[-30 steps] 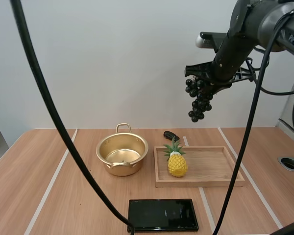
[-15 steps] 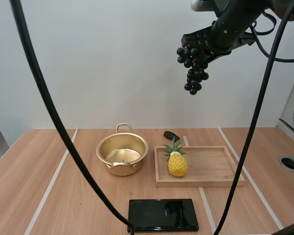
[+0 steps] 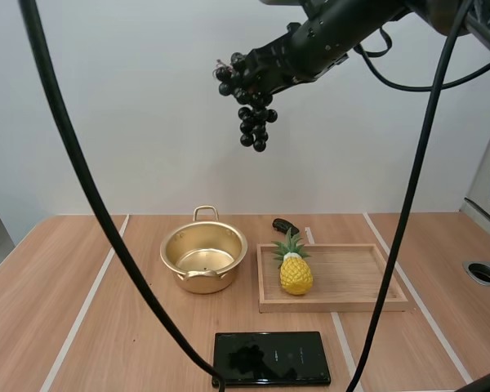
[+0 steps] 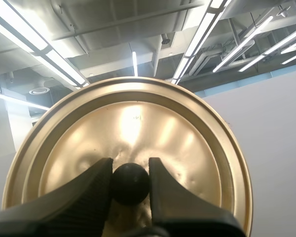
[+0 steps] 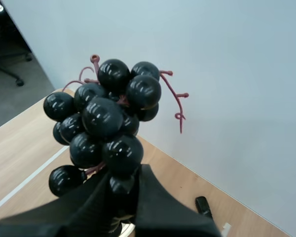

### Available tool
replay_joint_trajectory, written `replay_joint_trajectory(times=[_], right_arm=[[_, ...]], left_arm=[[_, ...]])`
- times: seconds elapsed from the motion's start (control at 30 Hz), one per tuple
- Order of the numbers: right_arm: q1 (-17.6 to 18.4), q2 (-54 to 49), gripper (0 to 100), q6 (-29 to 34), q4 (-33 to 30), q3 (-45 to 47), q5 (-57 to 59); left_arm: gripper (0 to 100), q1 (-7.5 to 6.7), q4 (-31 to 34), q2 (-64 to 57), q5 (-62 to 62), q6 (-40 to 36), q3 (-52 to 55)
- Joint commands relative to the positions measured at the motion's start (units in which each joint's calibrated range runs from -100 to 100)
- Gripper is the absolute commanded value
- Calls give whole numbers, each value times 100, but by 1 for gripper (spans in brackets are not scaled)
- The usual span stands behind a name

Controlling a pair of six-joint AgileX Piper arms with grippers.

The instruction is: Open the pot, put the grape inside, and close it

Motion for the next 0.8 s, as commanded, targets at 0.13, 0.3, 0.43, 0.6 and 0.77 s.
replay_joint_trajectory(times=[0.13, 0.3, 0.43, 0.6, 0.77], right_arm=[[997, 467, 0, 145, -1059, -20, 0], [1361, 846, 0, 396, -1907, -20, 0], [1432, 1104, 0, 487, -2065, -20, 0], [1432, 1465, 0, 487, -2033, -20, 0], [1432, 1838, 0, 487, -2005, -20, 0]], left_arm=[[0, -2, 22, 10, -70, -30, -18], [0, -2, 22, 10, 87, -30, -18], [0, -2, 22, 10, 127, -30, -18], [0, -2, 22, 10, 127, 6, -18], [0, -2, 199, 10, 144, 3, -18]])
